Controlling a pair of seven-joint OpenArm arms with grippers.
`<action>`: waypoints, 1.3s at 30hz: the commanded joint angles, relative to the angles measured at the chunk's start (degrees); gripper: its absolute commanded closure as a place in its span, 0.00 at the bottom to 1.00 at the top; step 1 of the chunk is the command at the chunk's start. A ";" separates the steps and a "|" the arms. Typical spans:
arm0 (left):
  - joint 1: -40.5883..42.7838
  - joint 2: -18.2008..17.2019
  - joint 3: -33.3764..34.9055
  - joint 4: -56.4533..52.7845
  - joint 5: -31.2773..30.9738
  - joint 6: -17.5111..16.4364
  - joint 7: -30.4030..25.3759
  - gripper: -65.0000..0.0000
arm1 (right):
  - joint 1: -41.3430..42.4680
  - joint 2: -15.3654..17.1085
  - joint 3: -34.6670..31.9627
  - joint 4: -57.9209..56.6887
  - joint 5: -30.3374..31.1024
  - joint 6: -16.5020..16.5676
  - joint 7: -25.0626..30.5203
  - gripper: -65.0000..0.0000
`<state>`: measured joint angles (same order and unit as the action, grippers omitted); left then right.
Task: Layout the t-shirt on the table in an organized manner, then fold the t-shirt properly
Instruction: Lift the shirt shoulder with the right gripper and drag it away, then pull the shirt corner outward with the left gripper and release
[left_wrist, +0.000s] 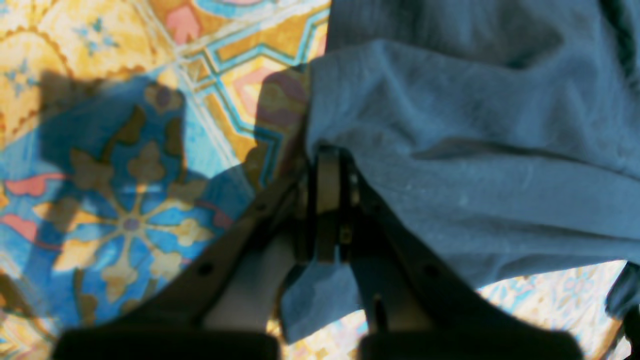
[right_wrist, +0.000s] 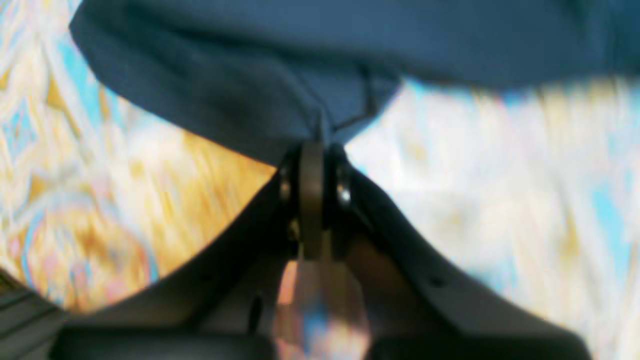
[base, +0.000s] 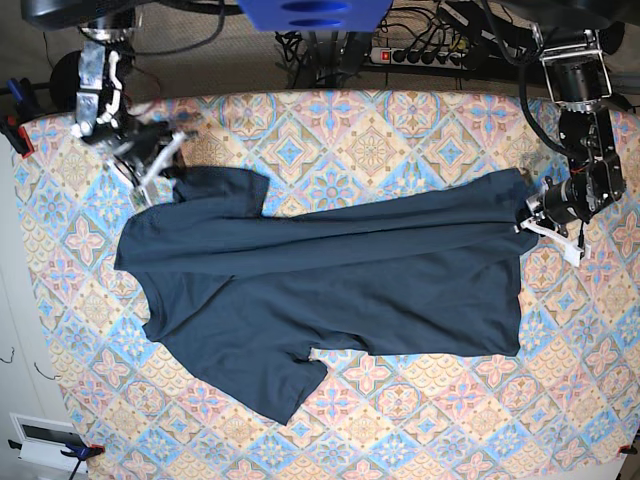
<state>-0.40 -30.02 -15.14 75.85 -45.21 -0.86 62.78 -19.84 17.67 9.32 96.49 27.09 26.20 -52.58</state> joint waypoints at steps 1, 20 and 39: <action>-0.87 -1.67 -0.56 1.02 -0.37 -0.15 -0.76 1.00 | -1.04 0.92 1.54 2.11 0.64 0.05 -0.30 0.99; 1.85 -5.98 -0.38 1.20 -0.55 -0.24 -0.32 1.00 | -21.62 1.27 5.14 12.92 1.79 0.13 -0.30 0.99; 17.94 -11.69 -4.78 12.89 -0.72 -0.24 -0.59 0.67 | -21.26 2.59 4.61 13.62 1.79 0.13 -0.30 0.99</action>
<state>17.58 -40.07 -19.05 87.92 -46.13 -1.28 62.54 -40.82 19.51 13.54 109.30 28.58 26.33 -53.45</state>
